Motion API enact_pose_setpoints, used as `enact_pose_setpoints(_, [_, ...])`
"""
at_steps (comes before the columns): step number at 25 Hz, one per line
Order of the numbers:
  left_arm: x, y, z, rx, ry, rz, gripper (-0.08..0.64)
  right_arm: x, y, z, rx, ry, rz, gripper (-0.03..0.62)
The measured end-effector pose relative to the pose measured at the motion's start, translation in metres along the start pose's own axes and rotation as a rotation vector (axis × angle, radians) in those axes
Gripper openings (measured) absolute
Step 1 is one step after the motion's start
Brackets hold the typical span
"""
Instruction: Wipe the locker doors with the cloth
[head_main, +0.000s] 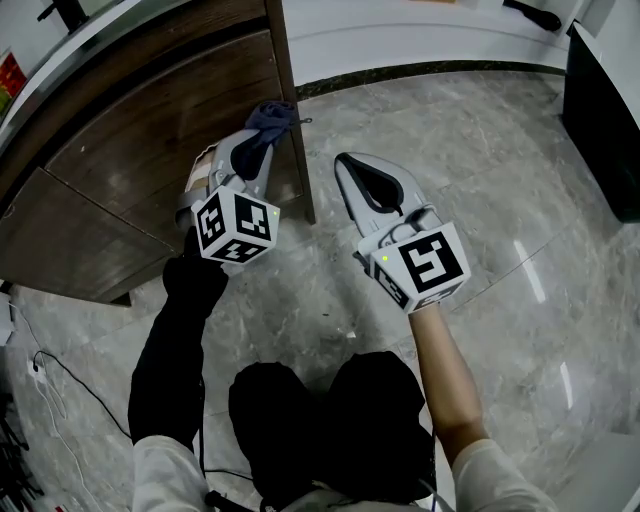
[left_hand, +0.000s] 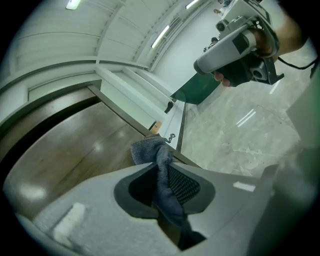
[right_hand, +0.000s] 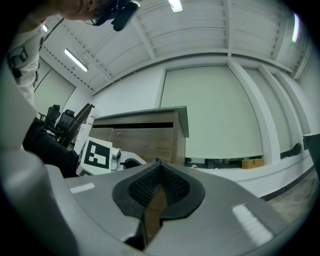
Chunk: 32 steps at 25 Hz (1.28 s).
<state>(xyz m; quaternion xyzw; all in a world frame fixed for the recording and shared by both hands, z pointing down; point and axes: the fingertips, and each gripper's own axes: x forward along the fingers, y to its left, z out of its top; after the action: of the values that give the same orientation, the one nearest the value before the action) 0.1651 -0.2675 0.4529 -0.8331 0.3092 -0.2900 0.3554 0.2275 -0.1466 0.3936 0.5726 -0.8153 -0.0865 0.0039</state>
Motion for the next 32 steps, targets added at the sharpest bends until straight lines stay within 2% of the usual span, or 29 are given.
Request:
enact_pose_setpoints(11, [0.015, -0.051, -0.039, -0.107, 0.007, -0.039, 0.067, -0.001, 0.001, -0.027, 0.003, 0.053, 0.001, 0.005])
enact_pose_setpoints(25, [0.039, -0.122, -0.087, -0.162, 0.043, -0.151, 0.067, -0.001, -0.005, -0.066, 0.036, 0.116, -0.028, 0.006])
enact_pose_setpoints(32, [0.044, -0.149, -0.11, -0.189, 0.094, -0.202, 0.067, -0.008, -0.009, -0.078, 0.046, 0.146, -0.045, 0.005])
